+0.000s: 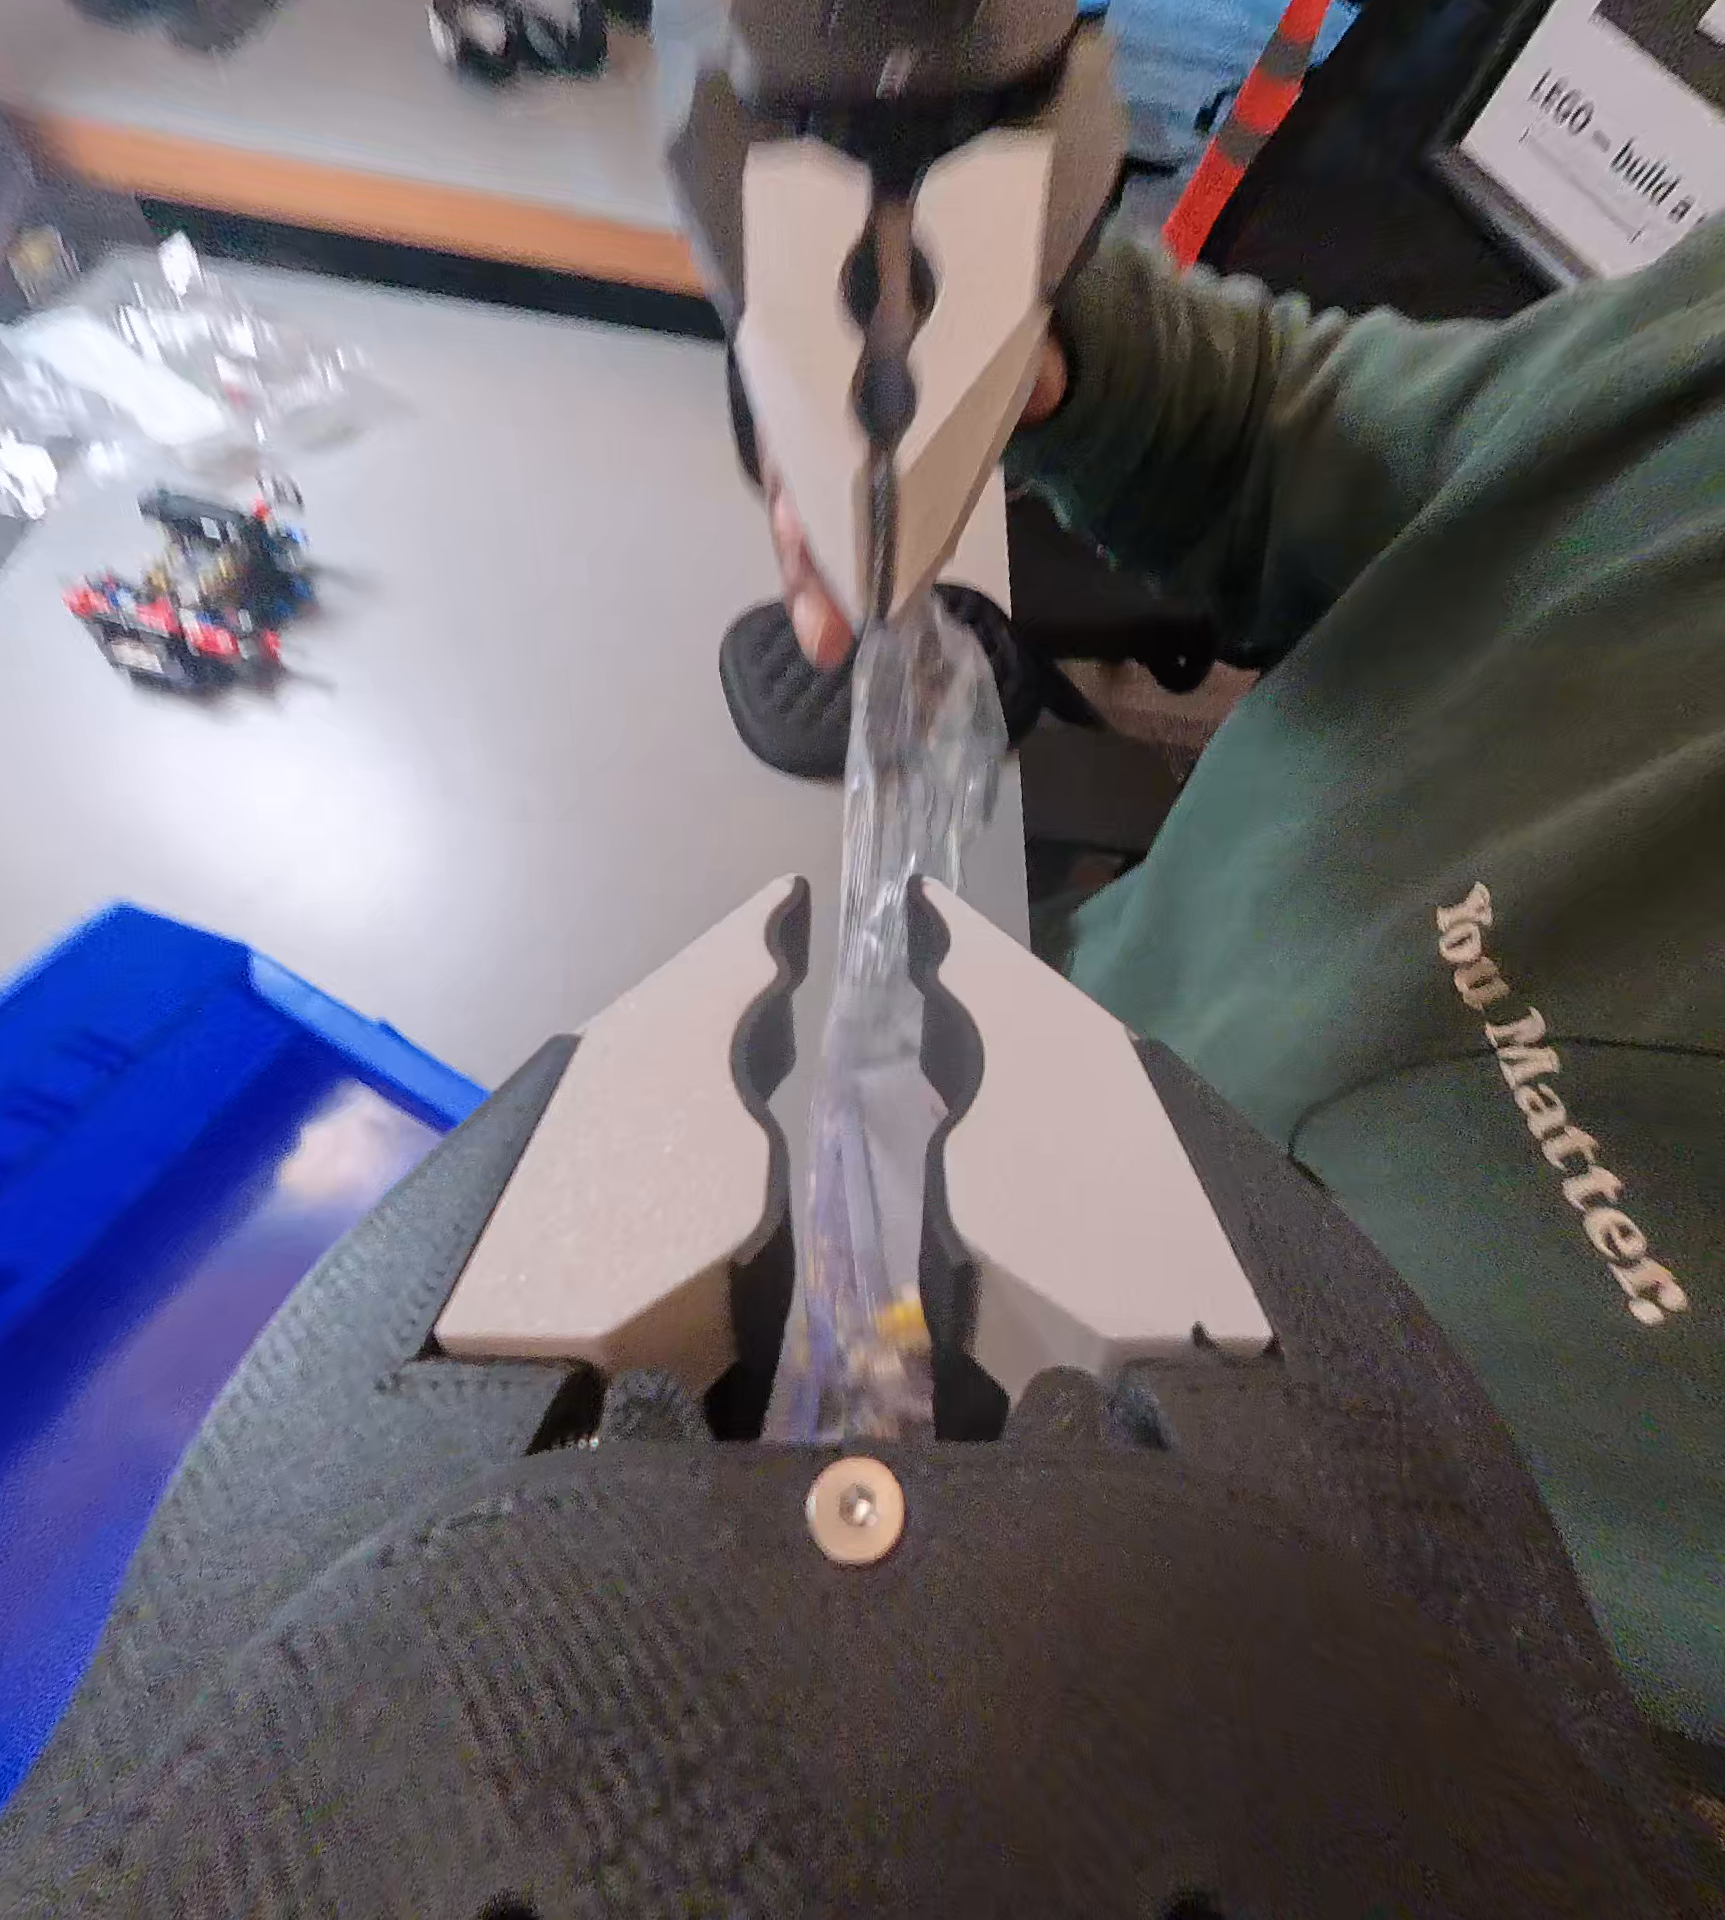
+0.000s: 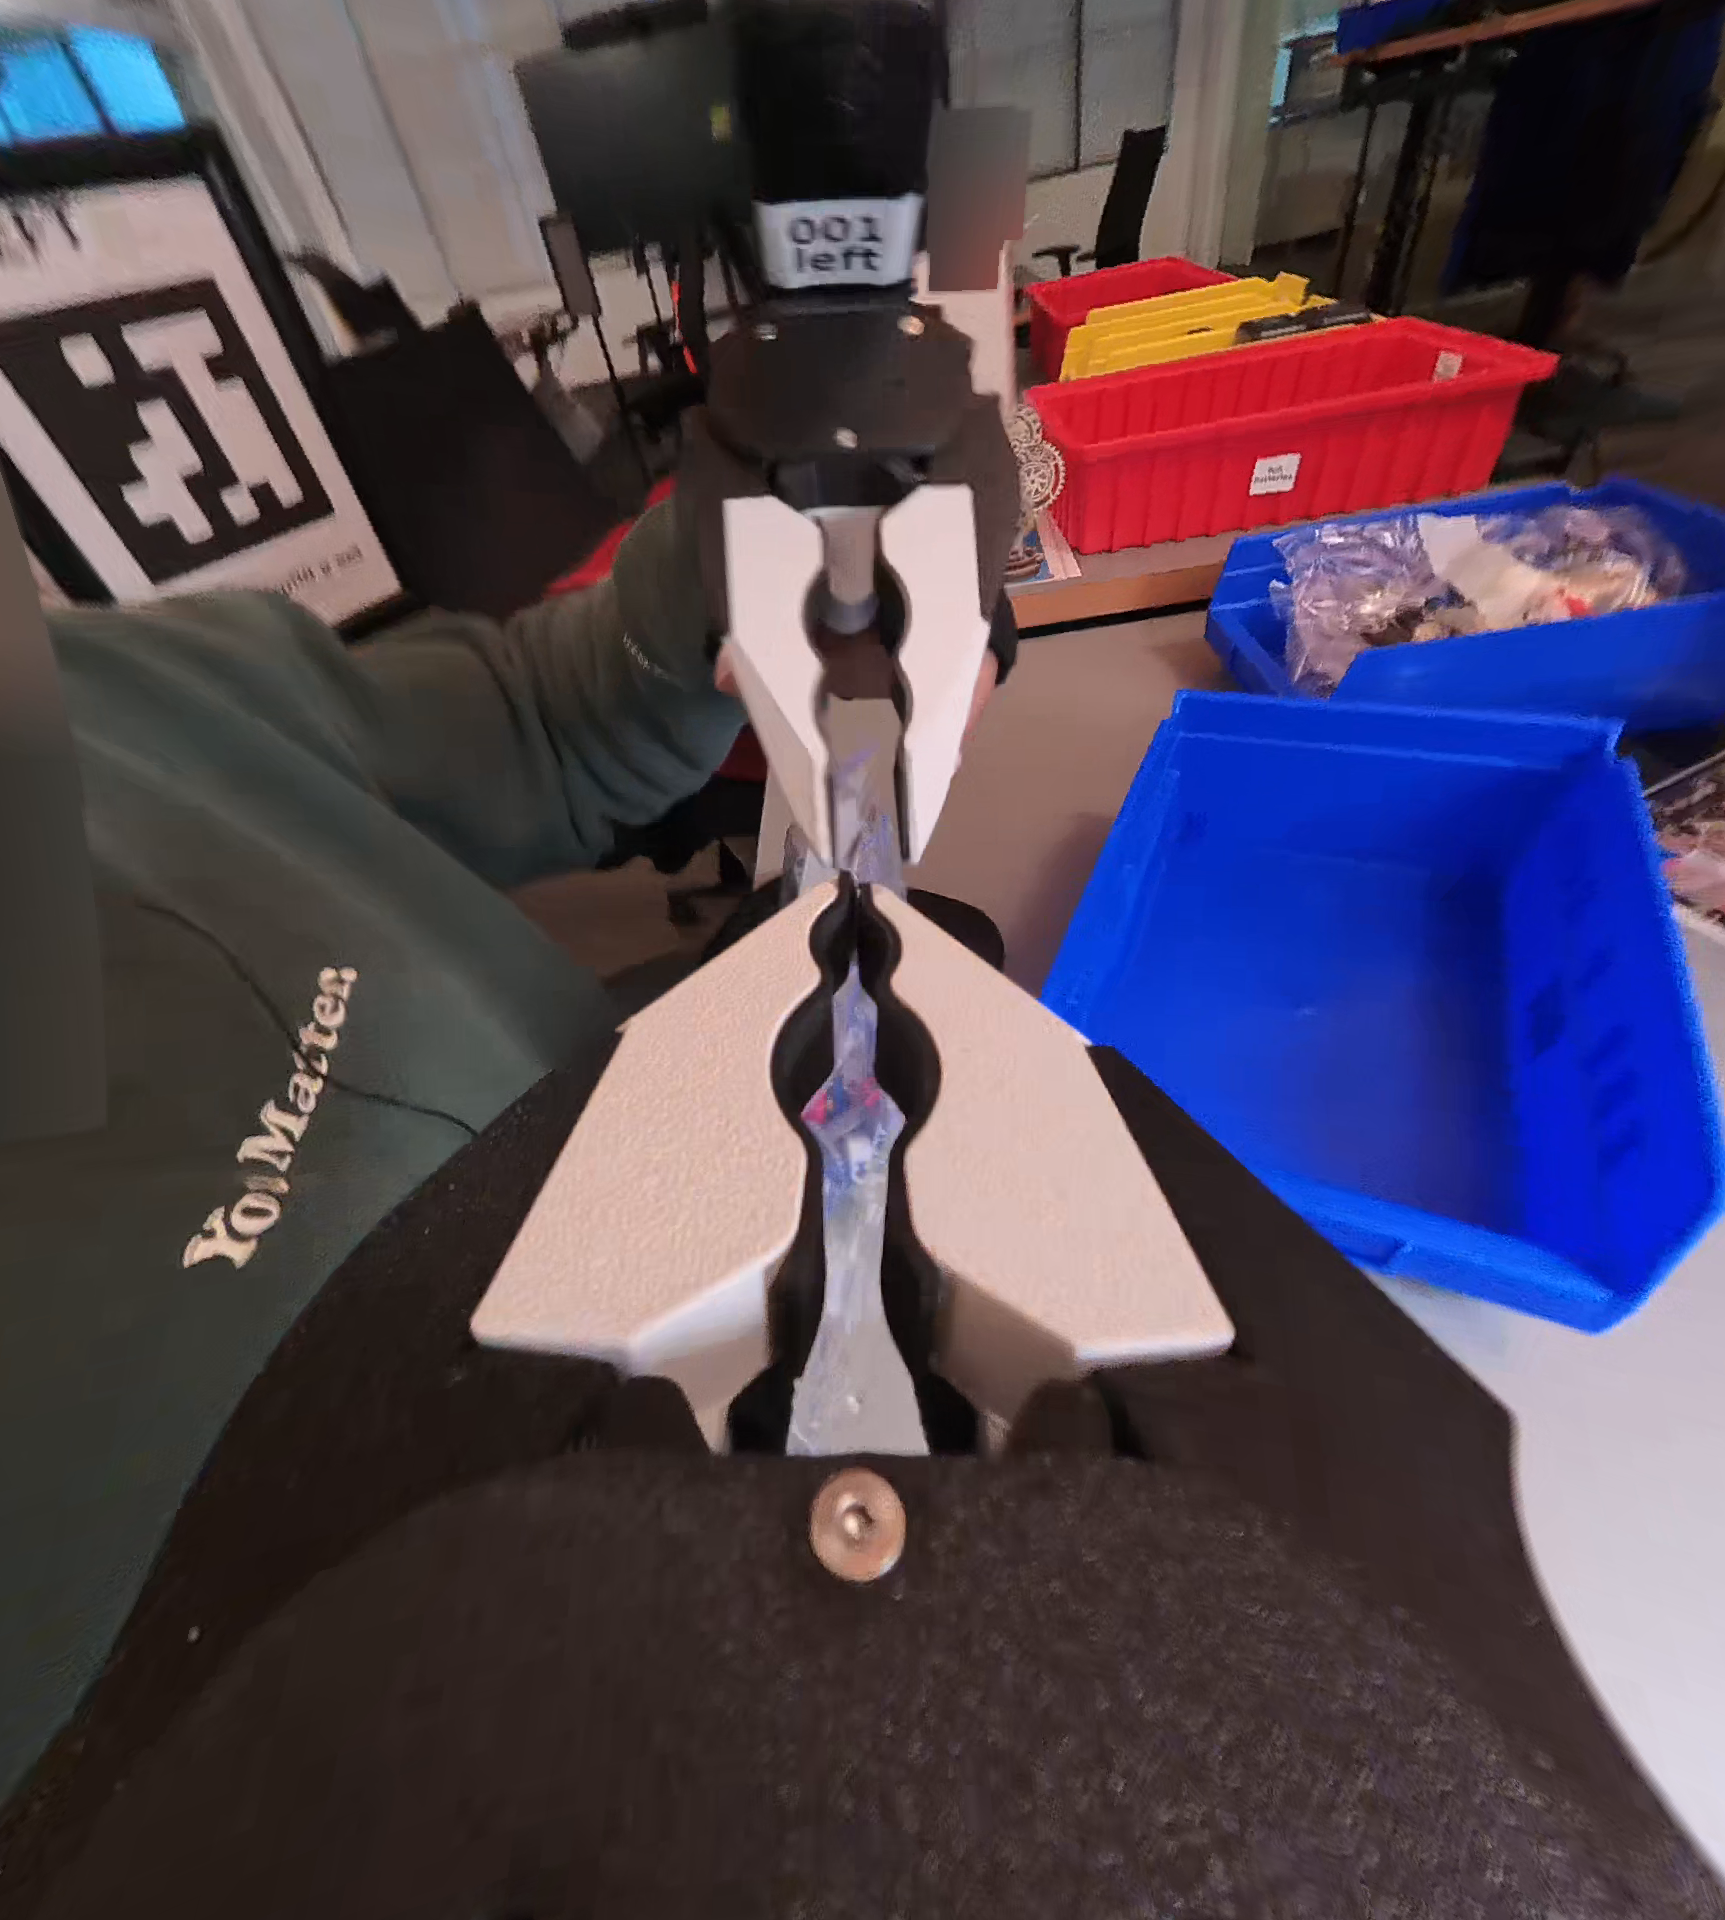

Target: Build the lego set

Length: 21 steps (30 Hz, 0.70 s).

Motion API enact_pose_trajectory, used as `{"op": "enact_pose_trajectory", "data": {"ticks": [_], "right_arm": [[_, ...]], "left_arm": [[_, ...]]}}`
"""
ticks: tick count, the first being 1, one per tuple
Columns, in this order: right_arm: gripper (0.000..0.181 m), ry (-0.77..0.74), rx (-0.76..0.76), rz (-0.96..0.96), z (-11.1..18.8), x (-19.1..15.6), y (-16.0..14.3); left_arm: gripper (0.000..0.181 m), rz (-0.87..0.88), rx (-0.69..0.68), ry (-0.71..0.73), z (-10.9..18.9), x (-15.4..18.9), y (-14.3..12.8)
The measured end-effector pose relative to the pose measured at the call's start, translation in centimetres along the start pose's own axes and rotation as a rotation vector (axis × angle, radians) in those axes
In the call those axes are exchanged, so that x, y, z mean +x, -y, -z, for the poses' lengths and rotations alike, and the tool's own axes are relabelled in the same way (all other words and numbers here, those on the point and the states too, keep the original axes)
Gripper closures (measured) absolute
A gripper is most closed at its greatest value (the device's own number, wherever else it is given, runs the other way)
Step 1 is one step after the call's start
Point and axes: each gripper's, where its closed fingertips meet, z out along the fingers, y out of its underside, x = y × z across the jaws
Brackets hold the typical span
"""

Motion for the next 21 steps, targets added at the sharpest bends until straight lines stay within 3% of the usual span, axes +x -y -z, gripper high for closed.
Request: {"op": "enact_pose_trajectory", "data": {"ticks": [4, 11, 21], "right_arm": [[0.181, 0.020, 0.064, -0.107, -0.1, 1.0, -1.7], [0.181, -0.010, 0.059, -0.077, 0.7, 1.9, -4.0], [0.172, -0.111, -0.120, 0.157, 2.1, 2.7, -6.1]], "left_arm": [[0.163, -0.129, 0.030, 0.065, -2.1, -1.7, 1.9], [0.181, -0.103, -0.075, -0.082, -5.7, -1.2, 1.5], [0.181, -0.064, -0.150, -0.092, -8.1, -2.1, 0.3]]}}
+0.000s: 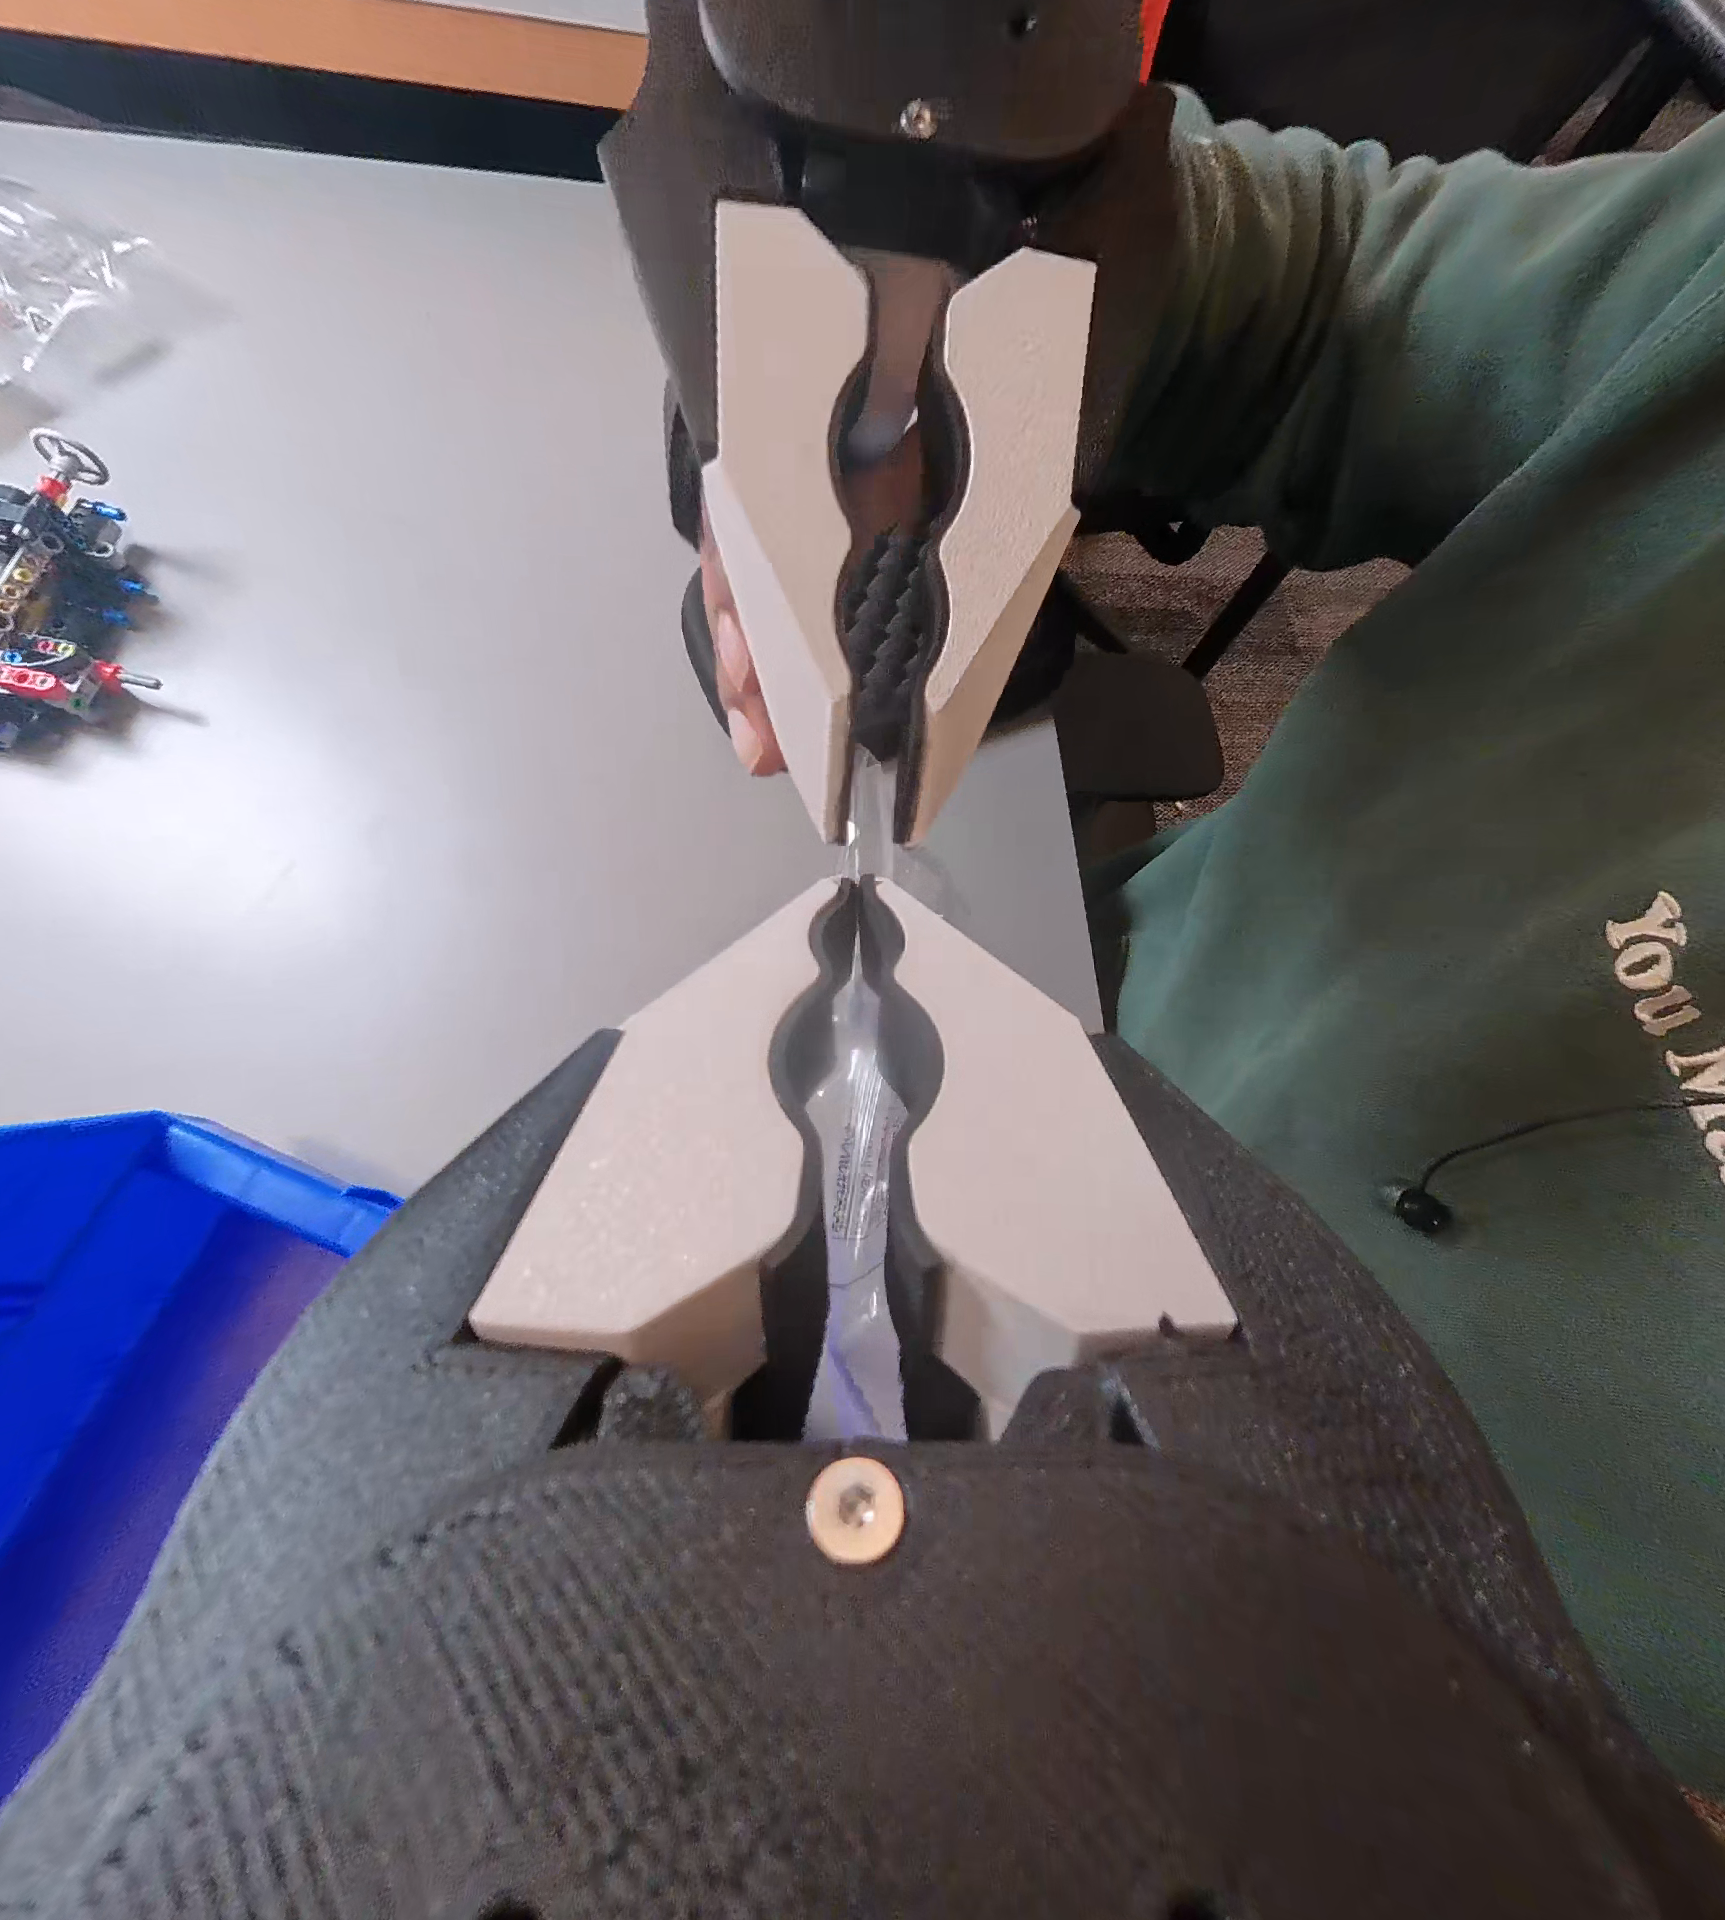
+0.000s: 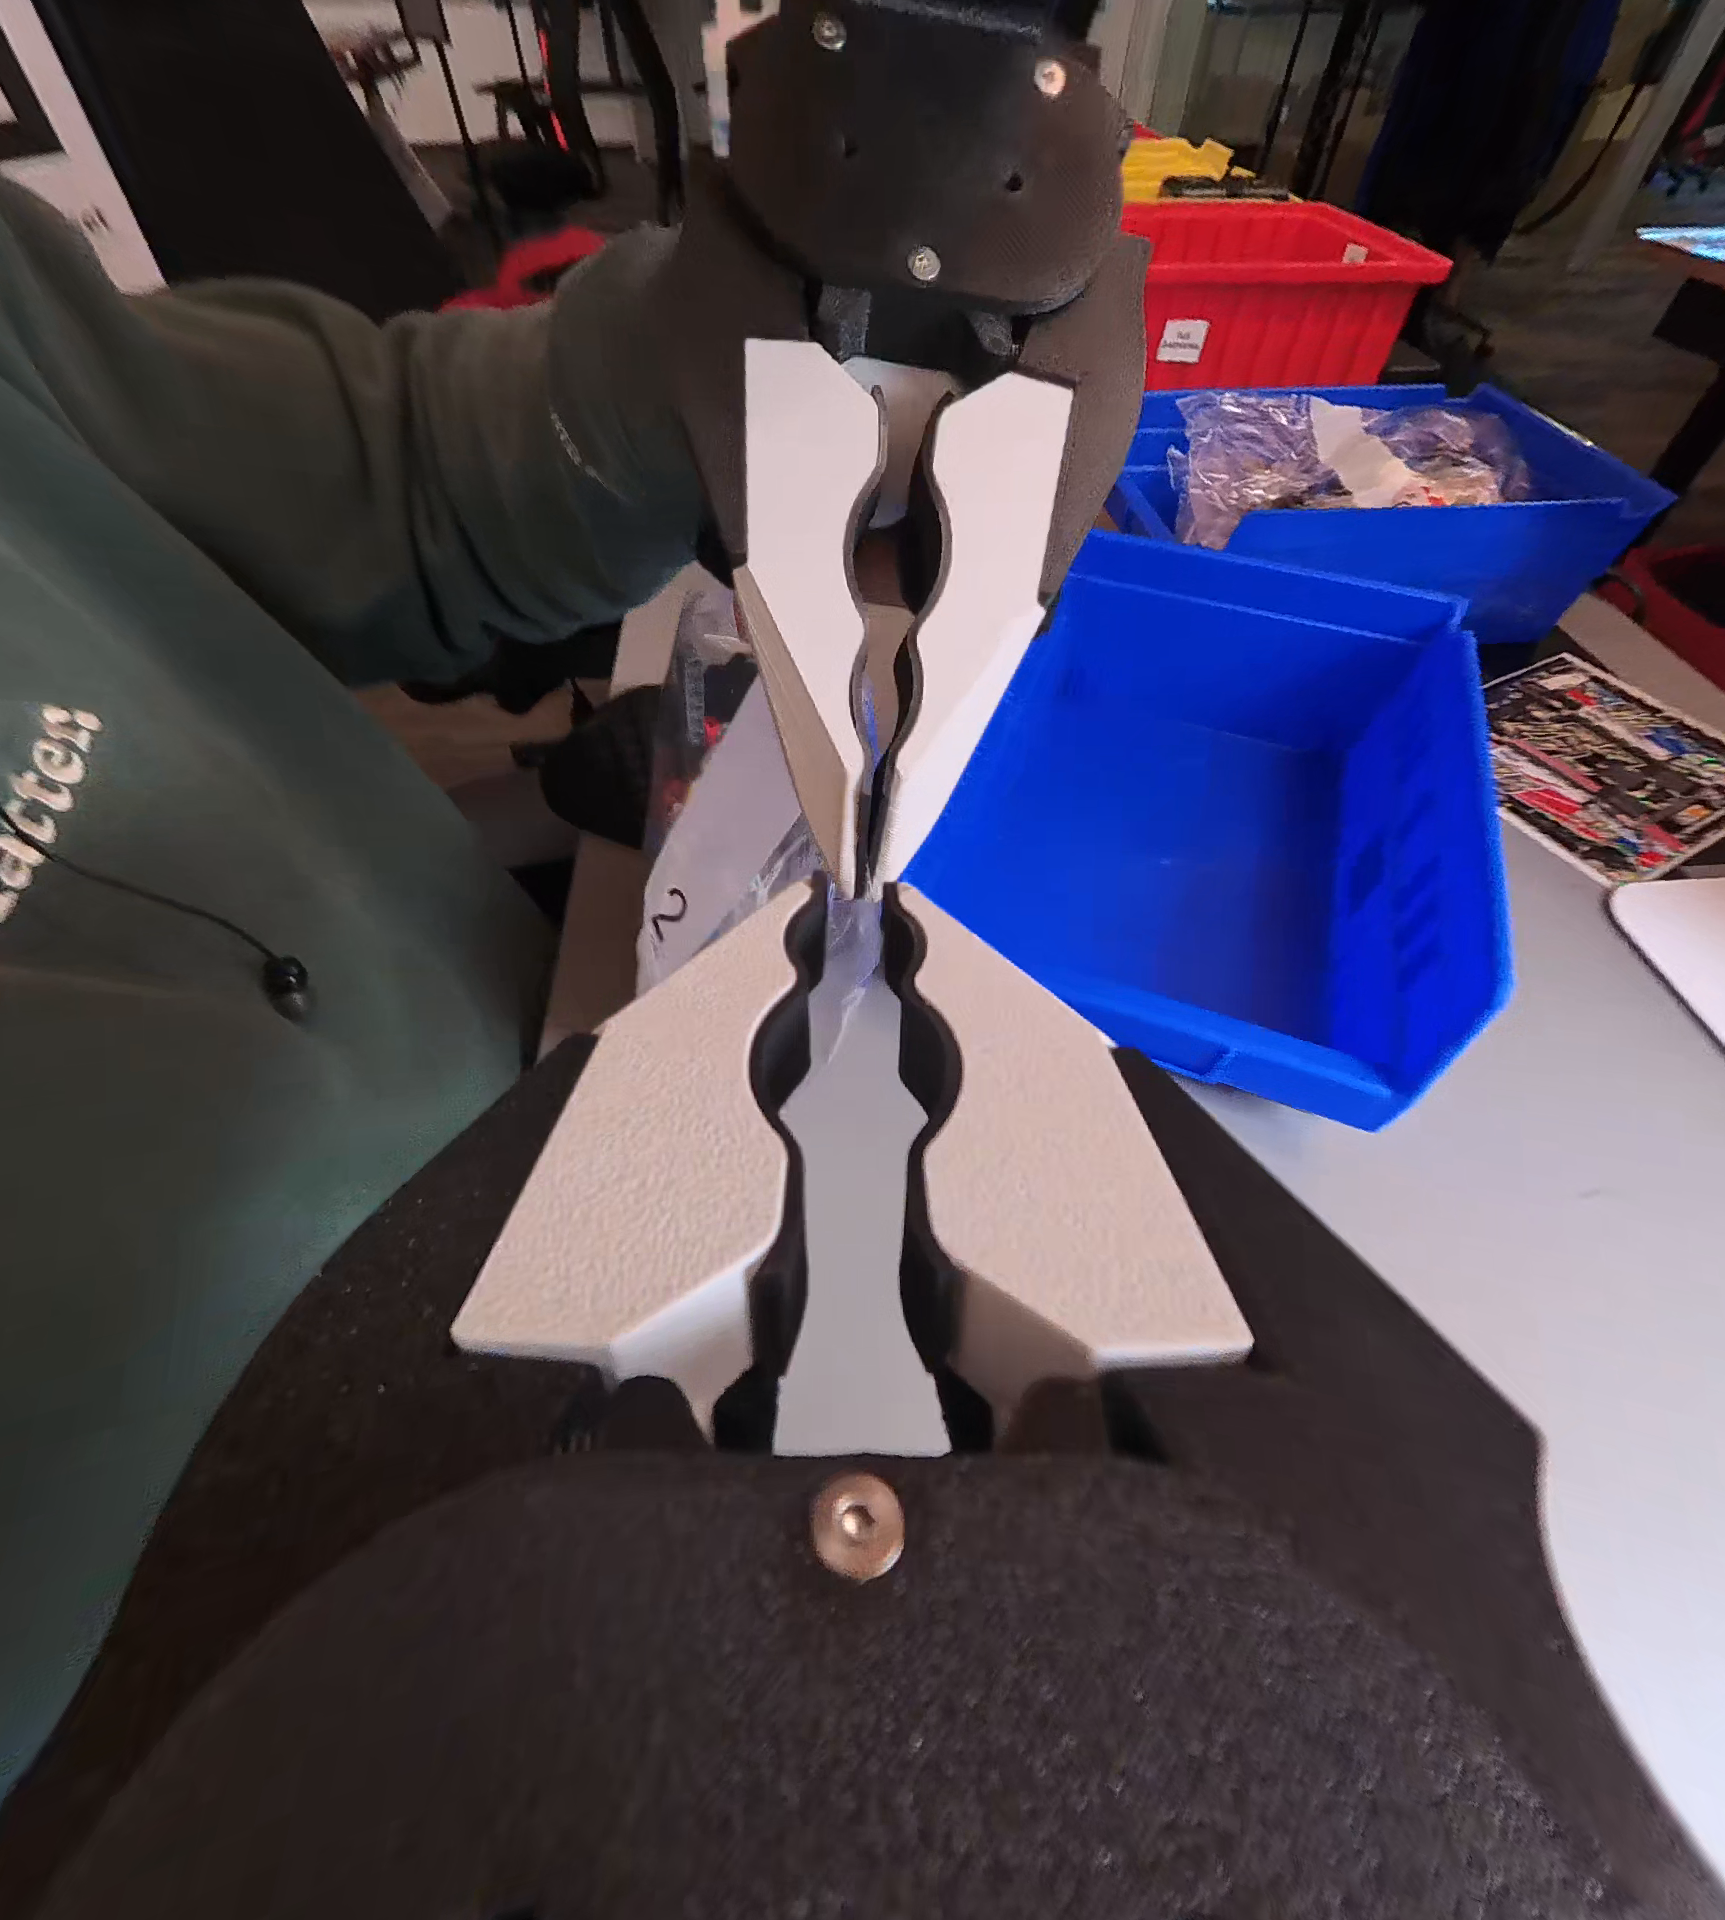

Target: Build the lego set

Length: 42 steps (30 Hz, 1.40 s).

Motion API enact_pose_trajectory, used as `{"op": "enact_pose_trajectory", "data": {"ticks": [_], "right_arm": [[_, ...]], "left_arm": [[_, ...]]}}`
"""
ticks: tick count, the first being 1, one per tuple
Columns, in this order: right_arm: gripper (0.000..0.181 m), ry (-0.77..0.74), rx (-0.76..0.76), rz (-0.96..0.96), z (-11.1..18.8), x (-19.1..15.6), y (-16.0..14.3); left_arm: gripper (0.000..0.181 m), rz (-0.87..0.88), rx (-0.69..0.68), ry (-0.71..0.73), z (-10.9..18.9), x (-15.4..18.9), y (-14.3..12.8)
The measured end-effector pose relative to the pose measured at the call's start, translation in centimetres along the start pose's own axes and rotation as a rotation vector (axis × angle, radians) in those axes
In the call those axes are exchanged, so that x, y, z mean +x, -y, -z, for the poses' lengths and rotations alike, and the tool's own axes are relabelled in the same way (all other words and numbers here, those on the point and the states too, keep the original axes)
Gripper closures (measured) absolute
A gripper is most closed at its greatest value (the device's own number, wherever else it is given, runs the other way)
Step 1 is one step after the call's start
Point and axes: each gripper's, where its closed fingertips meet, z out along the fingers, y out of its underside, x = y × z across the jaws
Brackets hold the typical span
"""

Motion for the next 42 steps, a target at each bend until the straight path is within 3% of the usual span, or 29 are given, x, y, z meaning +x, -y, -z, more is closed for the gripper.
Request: {"op": "enact_pose_trajectory", "data": {"ticks": [2, 23, 42], "right_arm": [[0.181, -0.026, -0.031, 0.037, 0.2, 0.4, -0.1], [0.179, -0.045, -0.154, 0.238, 0.0, 1.3, -1.1], [0.181, -0.024, -0.250, 0.302, 0.0, 1.3, -1.2]], "left_arm": [[0.181, 0.001, -0.006, 0.000, -0.2, -0.2, 0.0], [0.181, 0.027, 0.034, 0.042, -0.8, -1.1, 0.1], [0.181, -0.021, 0.063, 0.070, -0.7, -1.2, 0.3]]}}
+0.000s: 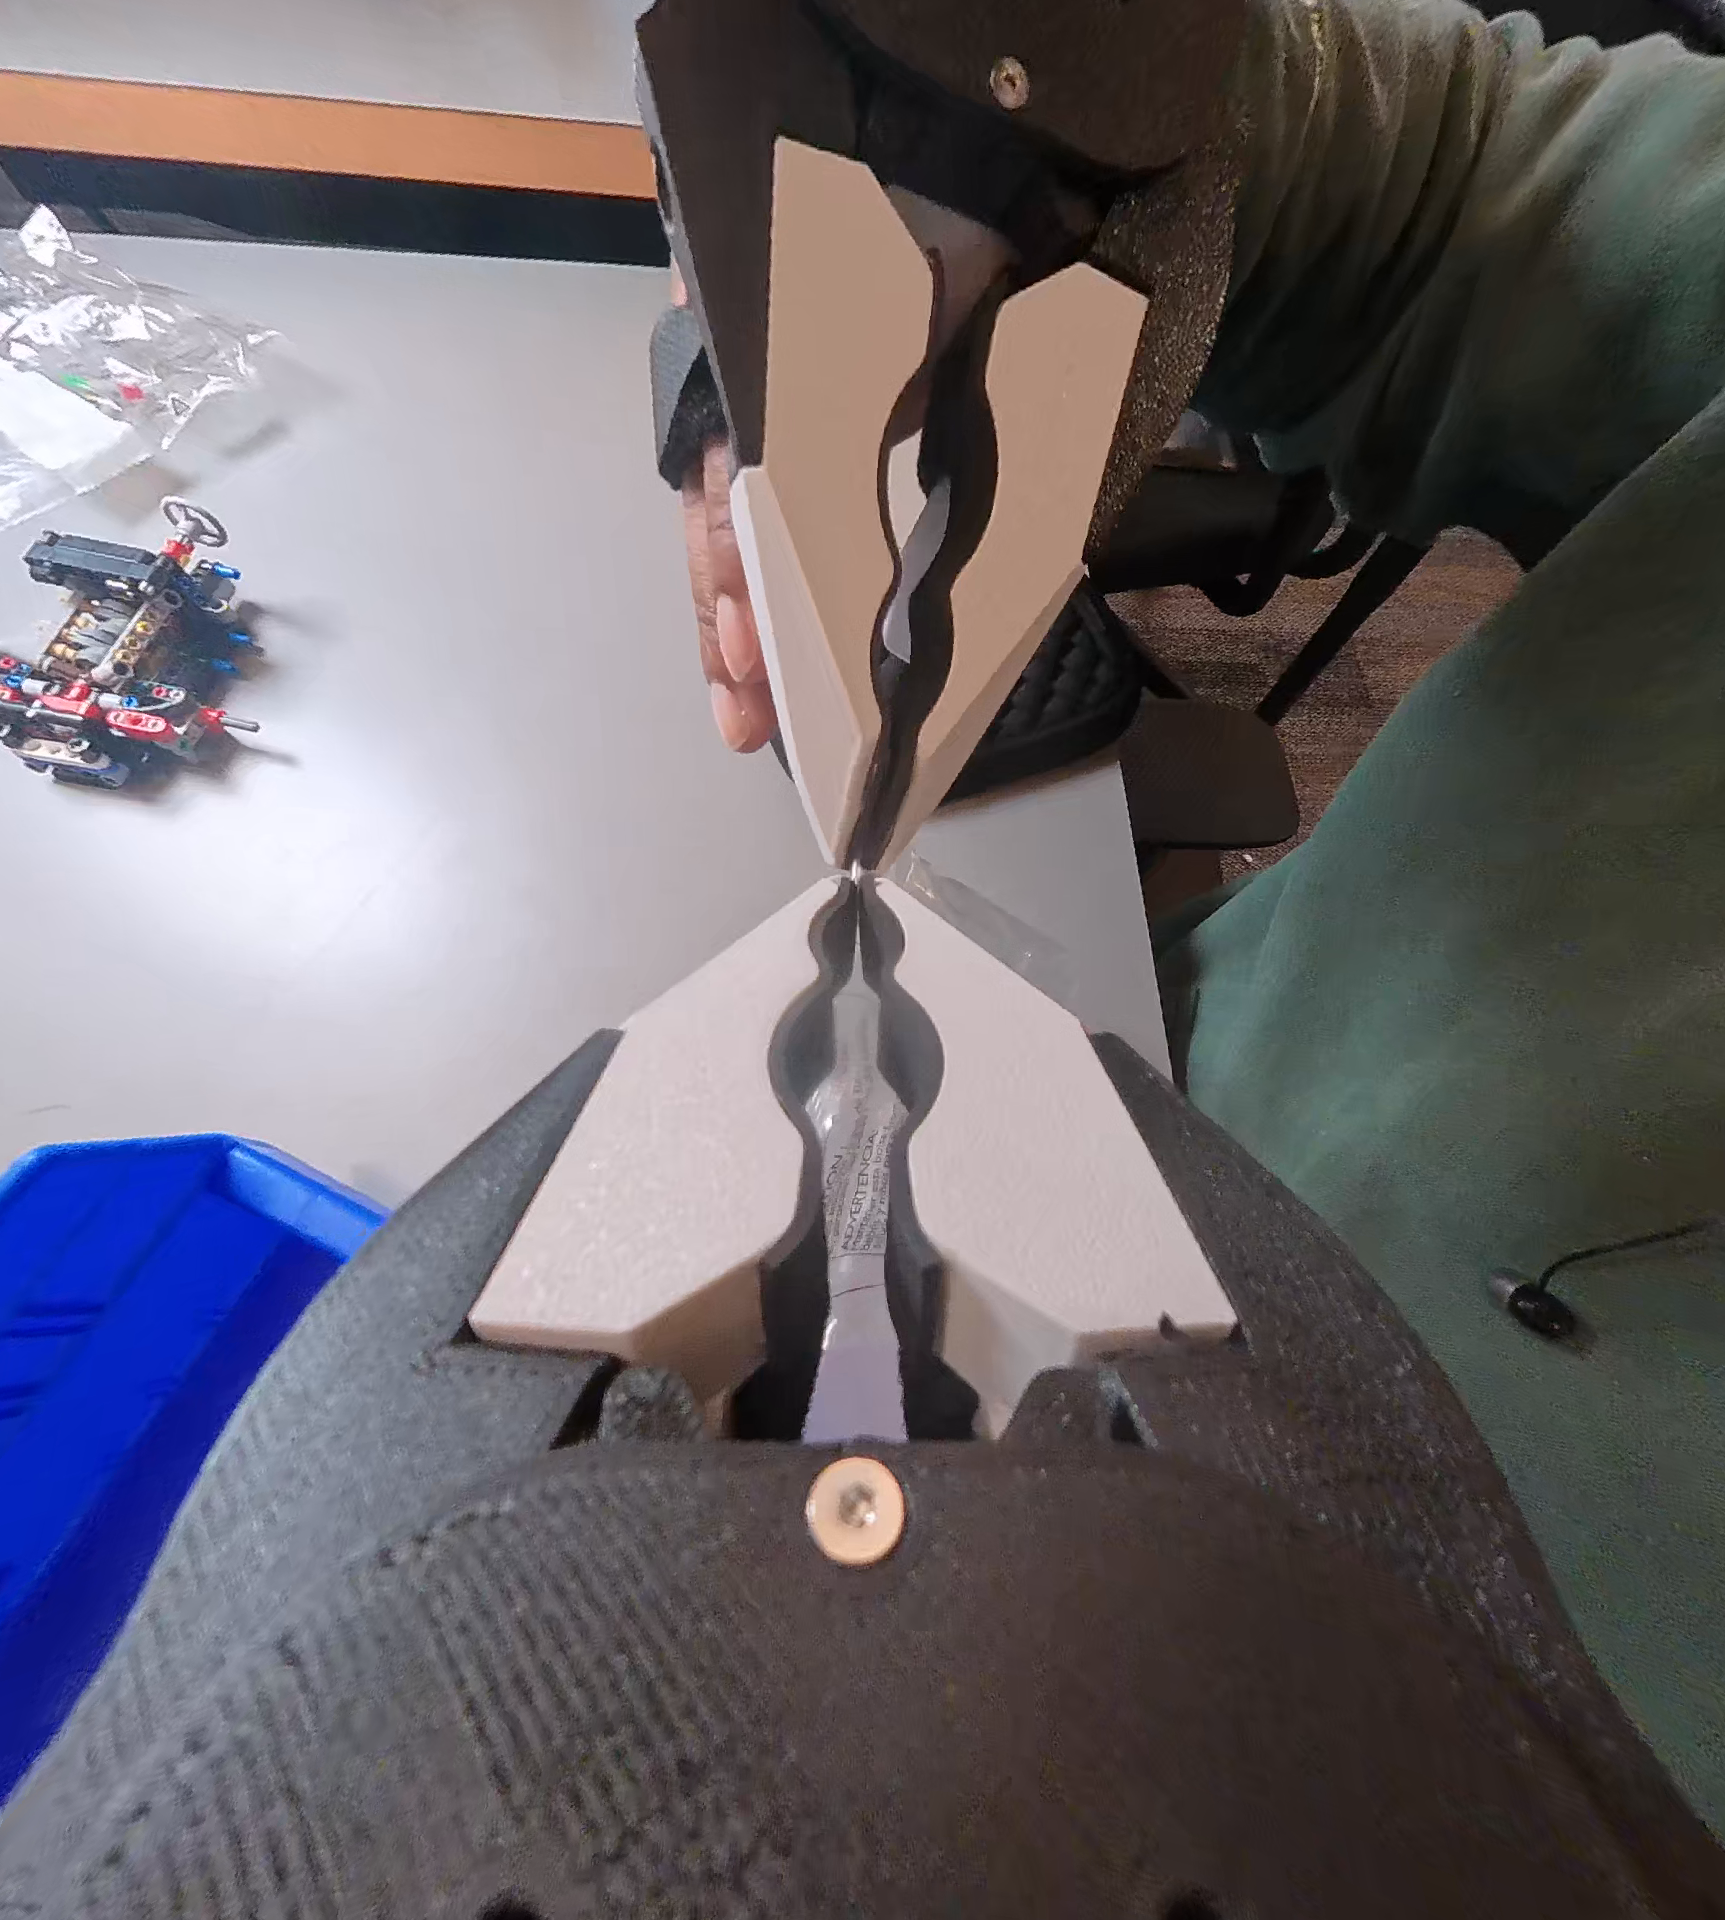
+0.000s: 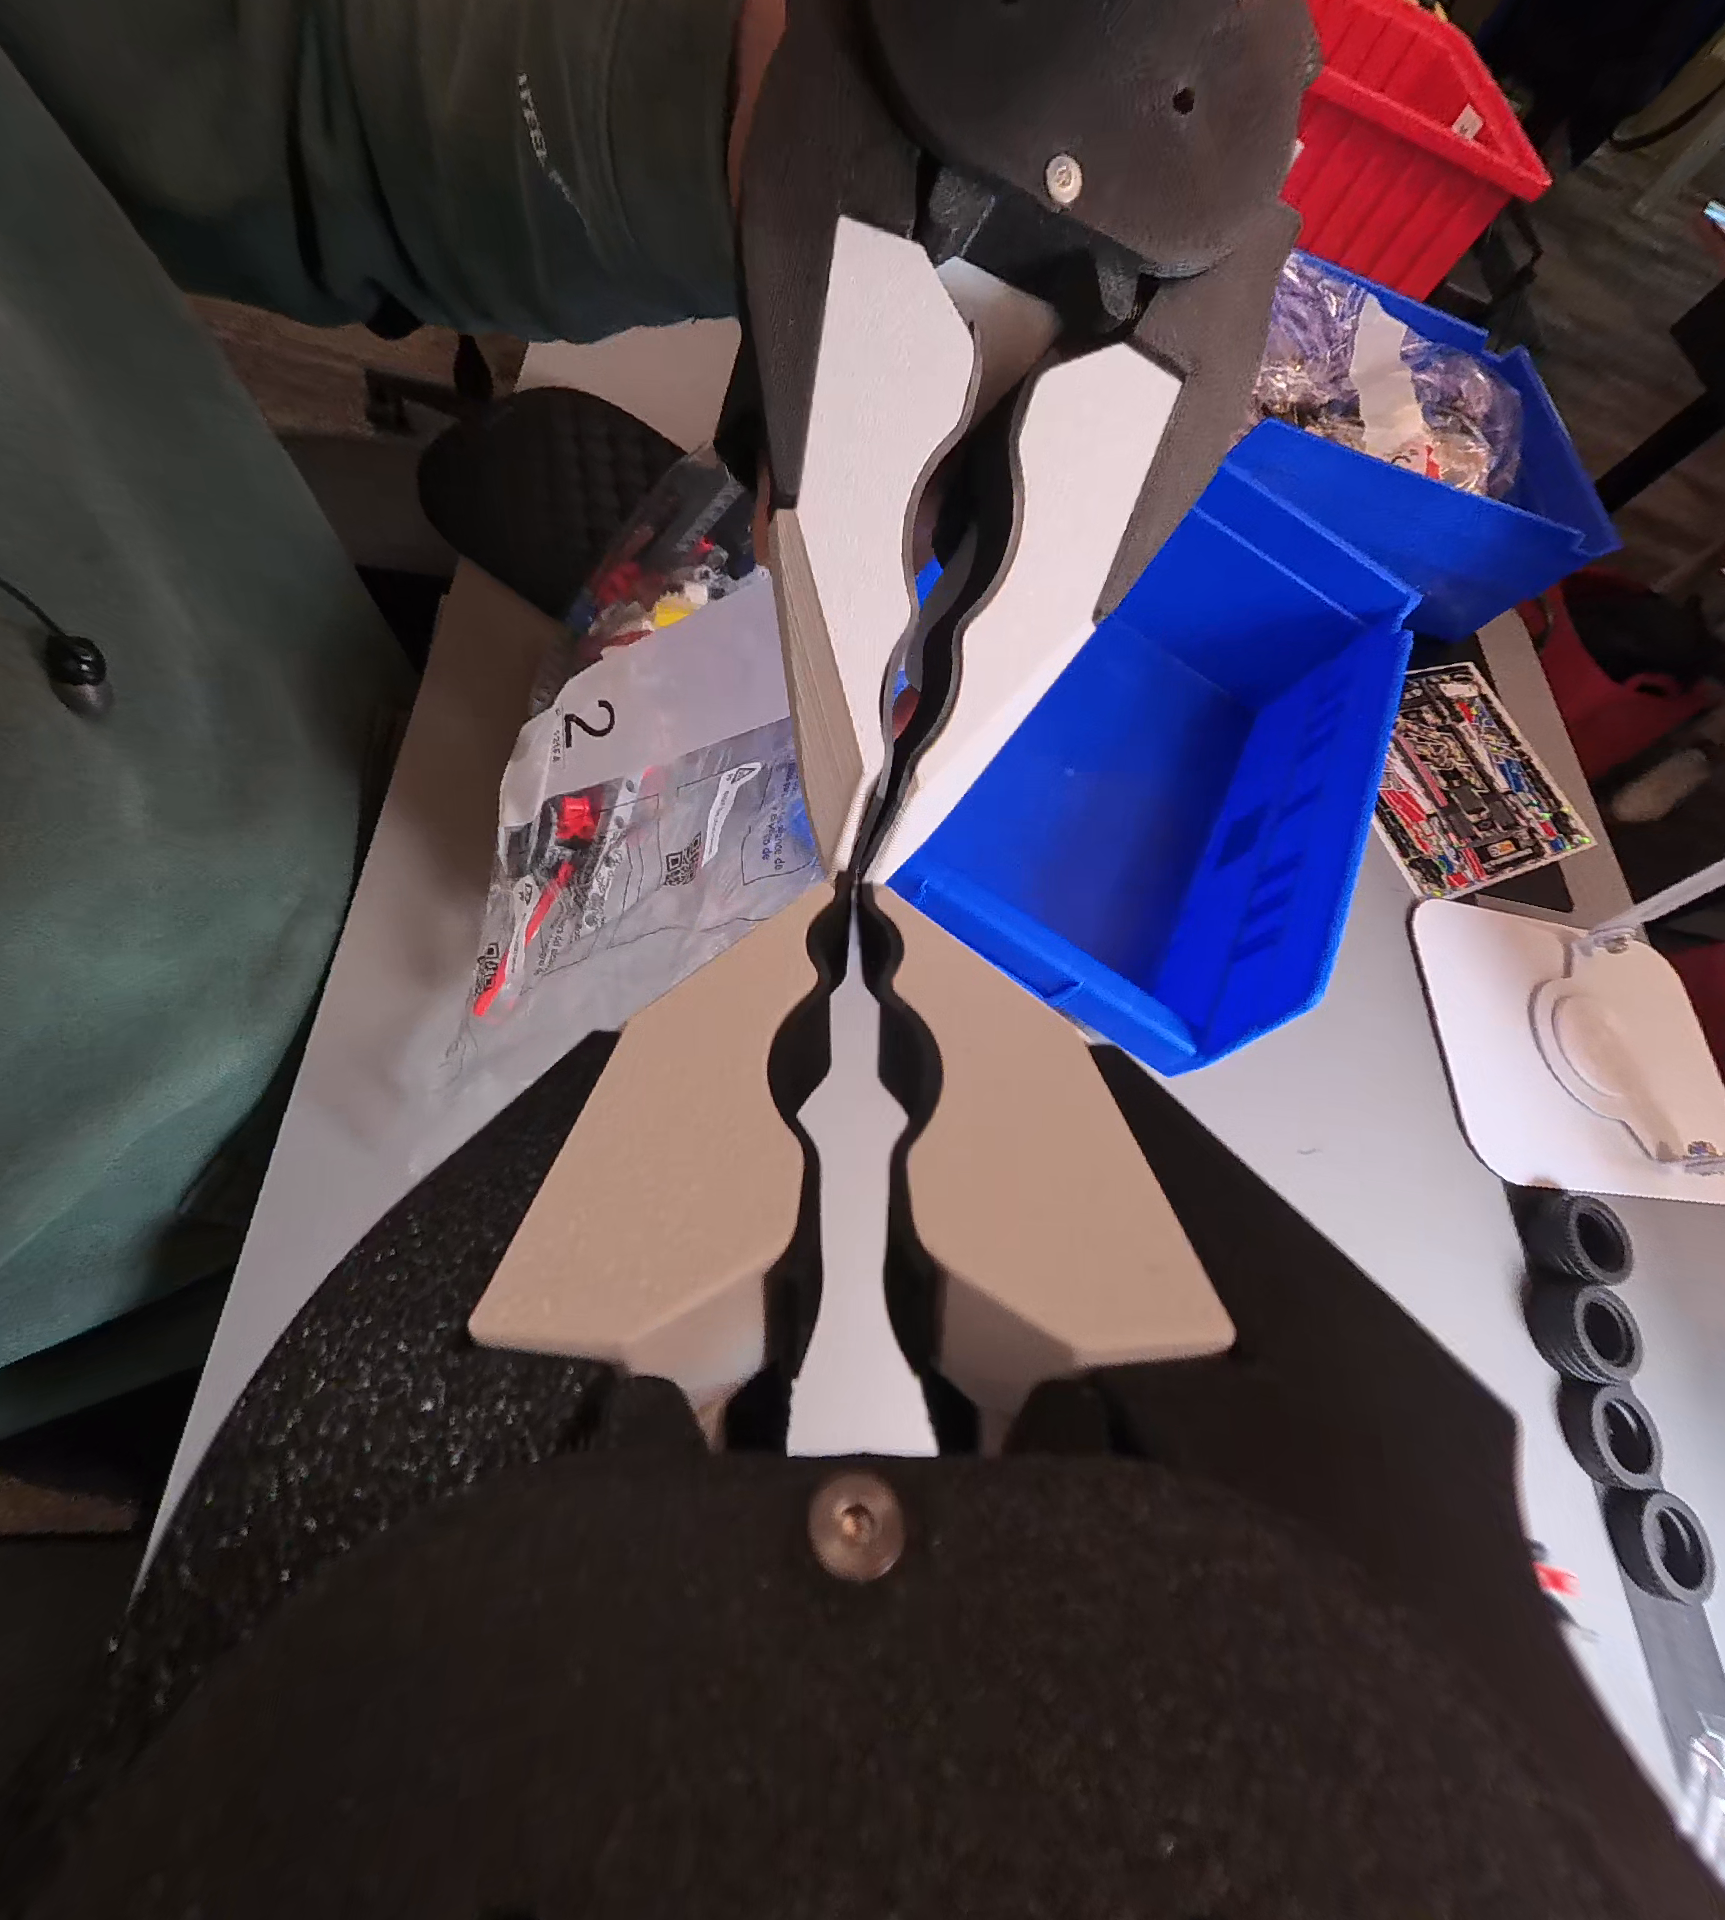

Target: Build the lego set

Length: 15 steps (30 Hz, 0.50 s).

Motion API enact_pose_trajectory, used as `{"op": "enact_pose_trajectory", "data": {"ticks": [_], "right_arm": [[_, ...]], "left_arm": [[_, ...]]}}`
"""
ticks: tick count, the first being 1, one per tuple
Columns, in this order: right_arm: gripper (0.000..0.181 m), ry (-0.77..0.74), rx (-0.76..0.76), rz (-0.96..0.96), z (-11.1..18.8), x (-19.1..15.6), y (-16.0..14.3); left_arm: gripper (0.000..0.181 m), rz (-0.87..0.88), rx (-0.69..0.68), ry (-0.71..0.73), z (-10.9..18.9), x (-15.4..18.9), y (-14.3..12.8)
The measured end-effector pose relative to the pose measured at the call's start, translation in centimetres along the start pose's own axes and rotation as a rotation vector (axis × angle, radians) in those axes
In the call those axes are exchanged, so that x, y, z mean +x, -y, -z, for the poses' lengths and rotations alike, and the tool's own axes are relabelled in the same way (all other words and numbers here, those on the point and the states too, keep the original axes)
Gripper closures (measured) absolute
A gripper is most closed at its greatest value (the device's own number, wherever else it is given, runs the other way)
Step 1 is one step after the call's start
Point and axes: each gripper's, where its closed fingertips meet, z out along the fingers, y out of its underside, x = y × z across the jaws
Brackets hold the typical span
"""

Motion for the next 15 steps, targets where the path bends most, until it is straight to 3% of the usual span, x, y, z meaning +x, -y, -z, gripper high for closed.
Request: {"op": "enact_pose_trajectory", "data": {"ticks": [7, 15], "right_arm": [[0.181, -0.023, -0.069, 0.081, -0.06, 0.05, -0.04], [0.181, -0.016, -0.056, 0.093, 0.20, 0.03, 0.08]], "left_arm": [[0.181, 0.017, -0.042, -0.002, -0.02, -0.13, -0.08], [0.181, -0.051, 0.033, 0.000, -0.11, 0.00, 0.30]]}}
